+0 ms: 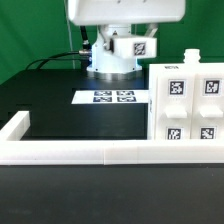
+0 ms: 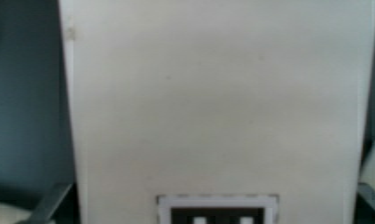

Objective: Assemble cabinet

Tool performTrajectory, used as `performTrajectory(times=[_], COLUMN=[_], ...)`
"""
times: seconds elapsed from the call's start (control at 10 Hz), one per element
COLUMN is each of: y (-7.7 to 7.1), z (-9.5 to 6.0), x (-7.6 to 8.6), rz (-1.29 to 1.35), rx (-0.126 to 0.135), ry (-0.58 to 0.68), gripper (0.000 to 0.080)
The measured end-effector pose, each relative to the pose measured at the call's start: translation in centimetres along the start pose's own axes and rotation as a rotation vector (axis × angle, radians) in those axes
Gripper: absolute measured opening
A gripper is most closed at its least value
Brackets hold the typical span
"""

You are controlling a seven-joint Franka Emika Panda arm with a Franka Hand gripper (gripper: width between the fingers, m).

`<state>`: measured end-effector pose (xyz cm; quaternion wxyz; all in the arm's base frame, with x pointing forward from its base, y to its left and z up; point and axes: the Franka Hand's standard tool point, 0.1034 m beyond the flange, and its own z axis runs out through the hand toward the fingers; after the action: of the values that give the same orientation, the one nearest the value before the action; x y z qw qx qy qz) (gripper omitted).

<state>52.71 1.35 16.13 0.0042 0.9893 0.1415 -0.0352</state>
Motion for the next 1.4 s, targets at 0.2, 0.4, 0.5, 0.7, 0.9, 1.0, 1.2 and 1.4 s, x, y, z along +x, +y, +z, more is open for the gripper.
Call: performTrajectory(times=[0.2,0.4,0.5,0.7,0.9,1.0,1.2,1.4], y=[-1.3,-2.4,-2.9,-3.1,-3.0,-3.0,-3.3,-3.1], z=[-0.9,-2.5,-3.4,-4.4,-4.2,-3.5,-3.1,-2.8], x=[1.9,4.4,5.7,6.9,6.8,6.5,7.9,9.5], rz=[0.005,0.016,0.024,0.033,0.03,0.023,0.018,0.016], rx=[-0.002,-0.003,-0.006,-0.015,-0.015,-0.013,-0.01,-0.014], ry=[0.008,0.007,0.007,0.001,0.005,0.018,0.018,0.013], gripper=[0.0546,0.0546,0.0546,0.0546,0.0546,0.0546,0.0546,0.0546])
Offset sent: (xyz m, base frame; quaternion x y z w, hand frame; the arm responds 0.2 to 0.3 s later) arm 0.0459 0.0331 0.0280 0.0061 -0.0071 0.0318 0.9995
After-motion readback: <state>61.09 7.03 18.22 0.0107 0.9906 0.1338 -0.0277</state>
